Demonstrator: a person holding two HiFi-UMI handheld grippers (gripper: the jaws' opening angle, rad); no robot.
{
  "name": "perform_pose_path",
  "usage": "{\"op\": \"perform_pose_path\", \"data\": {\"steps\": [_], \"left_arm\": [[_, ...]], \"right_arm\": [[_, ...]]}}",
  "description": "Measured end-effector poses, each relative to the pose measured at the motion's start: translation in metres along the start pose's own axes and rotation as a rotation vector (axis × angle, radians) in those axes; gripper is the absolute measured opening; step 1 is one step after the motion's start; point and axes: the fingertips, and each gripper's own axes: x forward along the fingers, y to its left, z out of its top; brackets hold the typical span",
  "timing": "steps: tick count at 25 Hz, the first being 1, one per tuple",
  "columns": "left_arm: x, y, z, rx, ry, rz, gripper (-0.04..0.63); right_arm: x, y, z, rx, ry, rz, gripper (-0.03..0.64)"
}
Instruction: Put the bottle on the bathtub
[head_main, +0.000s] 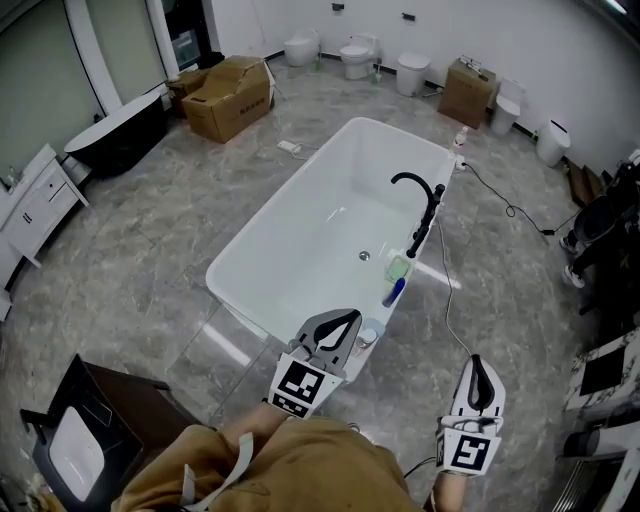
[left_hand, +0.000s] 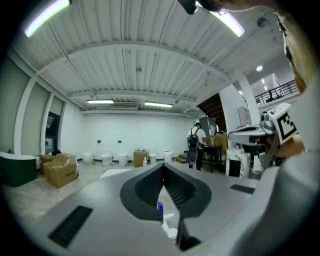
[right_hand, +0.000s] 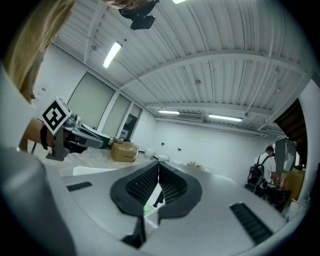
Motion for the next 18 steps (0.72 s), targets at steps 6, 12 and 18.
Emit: {"op": "perform_pose_path", "data": {"steps": [6, 12, 18], "left_arm": [[-0.02, 0.016, 0.048, -0.015, -0.096, 0.042, 0.006], [-0.031, 0.034, 0.068, -0.004, -0.131, 0.083, 0.006], [-0.054, 0.045, 0.087, -0.001, -0.18, 0.16, 0.006]], "right_arm": [[0.016, -0.006, 0.003, 0.029, -0.014, 0.013, 0.006], [0.036, -0.009, 0.006, 0.033, -0.012, 0.037, 0.006], [0.049, -0.008, 0.015, 0.033, -0.023, 0.066, 0.006]]}}
